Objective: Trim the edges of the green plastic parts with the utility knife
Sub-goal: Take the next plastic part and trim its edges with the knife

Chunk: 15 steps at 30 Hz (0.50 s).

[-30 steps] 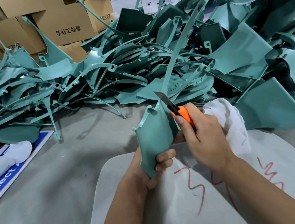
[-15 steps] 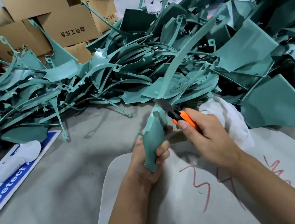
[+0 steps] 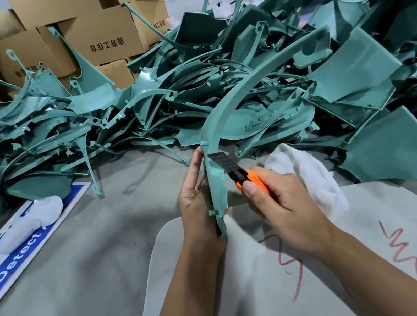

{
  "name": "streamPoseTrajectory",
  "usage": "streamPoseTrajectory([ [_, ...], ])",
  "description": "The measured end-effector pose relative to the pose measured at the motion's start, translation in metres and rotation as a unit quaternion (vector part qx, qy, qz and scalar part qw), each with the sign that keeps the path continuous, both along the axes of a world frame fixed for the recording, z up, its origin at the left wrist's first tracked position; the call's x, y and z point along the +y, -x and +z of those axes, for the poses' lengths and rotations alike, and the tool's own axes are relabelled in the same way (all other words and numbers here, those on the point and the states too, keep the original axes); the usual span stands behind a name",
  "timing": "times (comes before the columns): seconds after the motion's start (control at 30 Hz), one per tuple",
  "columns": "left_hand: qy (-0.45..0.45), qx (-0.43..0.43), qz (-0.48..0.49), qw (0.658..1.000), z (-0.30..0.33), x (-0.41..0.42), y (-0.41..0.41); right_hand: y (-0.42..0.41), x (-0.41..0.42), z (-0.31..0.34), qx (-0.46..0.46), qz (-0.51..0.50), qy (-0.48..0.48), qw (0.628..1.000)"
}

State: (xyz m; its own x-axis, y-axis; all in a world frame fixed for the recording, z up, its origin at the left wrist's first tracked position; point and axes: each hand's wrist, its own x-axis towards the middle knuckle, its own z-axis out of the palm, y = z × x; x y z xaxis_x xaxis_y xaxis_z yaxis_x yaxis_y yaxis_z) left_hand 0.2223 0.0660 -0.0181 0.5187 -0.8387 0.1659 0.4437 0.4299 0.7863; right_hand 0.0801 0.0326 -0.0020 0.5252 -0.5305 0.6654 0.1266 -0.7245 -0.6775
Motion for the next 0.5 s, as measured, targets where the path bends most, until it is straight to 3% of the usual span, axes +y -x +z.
streamPoseTrajectory([
  [0.33,-0.023,0.047,0.037,0.998,0.004,0.003,-0.001,-0.001,0.007,0.007,0.012,0.051,-0.014,0.999],
  [0.5,-0.023,0.031,0.077,0.996,0.005,0.008,-0.006,0.004,-0.001,-0.004,0.009,0.09,-0.103,0.991],
])
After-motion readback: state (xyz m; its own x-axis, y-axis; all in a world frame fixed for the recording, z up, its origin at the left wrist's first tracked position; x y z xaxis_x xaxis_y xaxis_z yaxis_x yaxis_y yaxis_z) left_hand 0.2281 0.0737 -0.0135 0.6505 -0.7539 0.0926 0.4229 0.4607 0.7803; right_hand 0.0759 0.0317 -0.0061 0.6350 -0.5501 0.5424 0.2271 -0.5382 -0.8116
